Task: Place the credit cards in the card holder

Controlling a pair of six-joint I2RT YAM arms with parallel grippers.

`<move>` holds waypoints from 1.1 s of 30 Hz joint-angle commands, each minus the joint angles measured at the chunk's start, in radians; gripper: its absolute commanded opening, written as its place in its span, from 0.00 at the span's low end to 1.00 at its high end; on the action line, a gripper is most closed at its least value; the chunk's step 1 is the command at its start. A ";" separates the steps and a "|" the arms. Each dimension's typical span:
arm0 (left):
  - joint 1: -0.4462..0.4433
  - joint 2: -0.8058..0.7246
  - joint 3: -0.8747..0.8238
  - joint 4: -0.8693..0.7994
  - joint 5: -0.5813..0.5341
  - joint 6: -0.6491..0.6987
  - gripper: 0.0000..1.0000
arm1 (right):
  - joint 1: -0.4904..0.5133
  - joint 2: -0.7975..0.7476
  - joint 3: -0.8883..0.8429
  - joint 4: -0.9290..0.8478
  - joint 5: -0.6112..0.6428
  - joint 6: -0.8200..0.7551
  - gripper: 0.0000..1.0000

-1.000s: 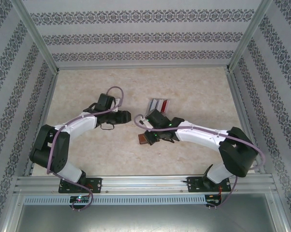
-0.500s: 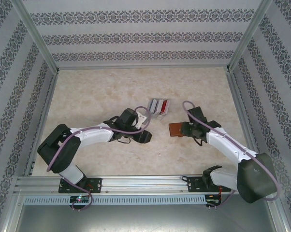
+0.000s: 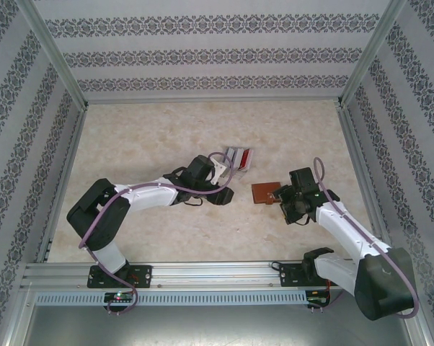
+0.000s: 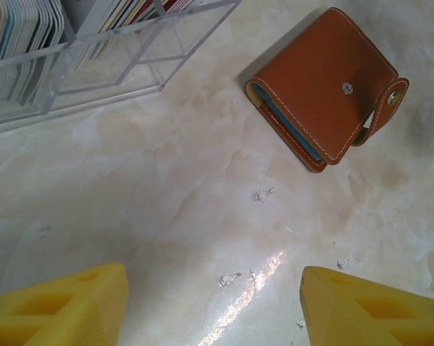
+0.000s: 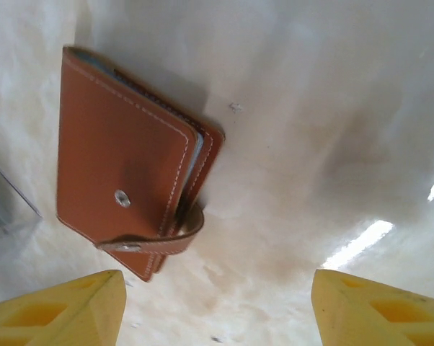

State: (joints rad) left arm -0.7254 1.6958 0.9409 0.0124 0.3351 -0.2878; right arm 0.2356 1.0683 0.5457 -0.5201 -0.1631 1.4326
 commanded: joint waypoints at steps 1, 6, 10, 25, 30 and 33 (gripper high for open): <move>-0.002 -0.019 -0.005 -0.010 -0.023 -0.008 0.64 | 0.005 0.044 0.034 0.052 -0.023 0.250 0.71; -0.002 -0.048 -0.019 -0.020 -0.047 -0.011 0.64 | 0.010 0.133 0.092 0.059 -0.006 0.293 0.72; -0.003 -0.050 -0.018 -0.034 -0.049 -0.006 0.64 | 0.019 0.215 0.121 0.075 -0.009 0.305 0.71; 0.003 -0.107 -0.053 -0.080 -0.081 0.019 0.63 | 0.082 0.202 0.127 0.013 0.029 0.062 0.00; 0.022 -0.192 -0.131 -0.008 -0.012 0.016 0.65 | 0.124 0.190 0.186 0.073 -0.088 -0.360 0.00; 0.029 -0.261 -0.198 0.058 0.003 0.008 0.69 | 0.177 0.152 0.182 0.146 -0.190 -0.550 0.00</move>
State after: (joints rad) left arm -0.7113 1.4940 0.7891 -0.0040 0.3008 -0.2913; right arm 0.3710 1.2648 0.6998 -0.4408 -0.2420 1.1755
